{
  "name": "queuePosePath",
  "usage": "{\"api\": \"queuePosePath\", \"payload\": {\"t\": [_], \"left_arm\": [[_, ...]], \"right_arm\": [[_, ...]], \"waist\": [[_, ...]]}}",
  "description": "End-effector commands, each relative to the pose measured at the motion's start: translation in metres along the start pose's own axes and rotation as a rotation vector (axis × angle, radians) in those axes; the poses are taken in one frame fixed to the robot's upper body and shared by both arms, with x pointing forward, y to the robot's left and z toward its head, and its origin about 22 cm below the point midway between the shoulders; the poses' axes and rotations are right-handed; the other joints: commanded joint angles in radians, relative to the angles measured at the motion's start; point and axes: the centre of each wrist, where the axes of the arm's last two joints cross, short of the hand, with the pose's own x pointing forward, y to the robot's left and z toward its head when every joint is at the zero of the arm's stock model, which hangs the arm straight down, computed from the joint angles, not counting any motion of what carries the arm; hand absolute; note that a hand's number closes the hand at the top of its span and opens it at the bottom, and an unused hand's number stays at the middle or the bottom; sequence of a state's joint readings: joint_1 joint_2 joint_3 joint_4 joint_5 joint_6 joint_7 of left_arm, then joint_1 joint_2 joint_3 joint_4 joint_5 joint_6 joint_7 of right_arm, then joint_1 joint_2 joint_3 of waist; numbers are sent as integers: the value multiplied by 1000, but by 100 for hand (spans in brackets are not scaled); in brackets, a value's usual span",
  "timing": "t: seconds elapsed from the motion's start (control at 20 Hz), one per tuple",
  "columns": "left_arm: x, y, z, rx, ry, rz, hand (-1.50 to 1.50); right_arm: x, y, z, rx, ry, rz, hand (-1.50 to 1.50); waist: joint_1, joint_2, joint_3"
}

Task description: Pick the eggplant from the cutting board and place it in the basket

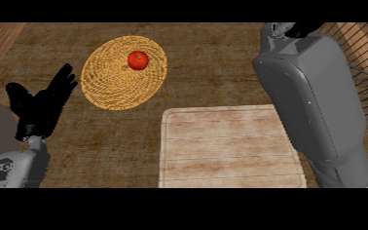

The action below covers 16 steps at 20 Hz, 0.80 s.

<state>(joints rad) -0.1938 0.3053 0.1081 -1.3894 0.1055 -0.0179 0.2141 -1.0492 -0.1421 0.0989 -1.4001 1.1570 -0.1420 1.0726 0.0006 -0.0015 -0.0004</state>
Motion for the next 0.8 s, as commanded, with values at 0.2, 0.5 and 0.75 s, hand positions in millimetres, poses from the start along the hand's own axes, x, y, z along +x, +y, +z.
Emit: {"api": "queuePosePath", "payload": {"t": [0.2, 0.5, 0.75], "left_arm": [[-2, 1, -5, 3, -13, -7, 0], [2, 0, -9, 4, -8, 0, 0], [-3, -7, -9, -2, 13, 8, 0]], "right_arm": [[-70, -14, -34, -11, 77, 47, 150], [-122, -1, -40, -5, 118, -4, 150], [-148, -8, -78, -20, 119, -16, 150]], "waist": [[-7, 1, 0], [-2, 2, 1], [3, 4, 0]]}}
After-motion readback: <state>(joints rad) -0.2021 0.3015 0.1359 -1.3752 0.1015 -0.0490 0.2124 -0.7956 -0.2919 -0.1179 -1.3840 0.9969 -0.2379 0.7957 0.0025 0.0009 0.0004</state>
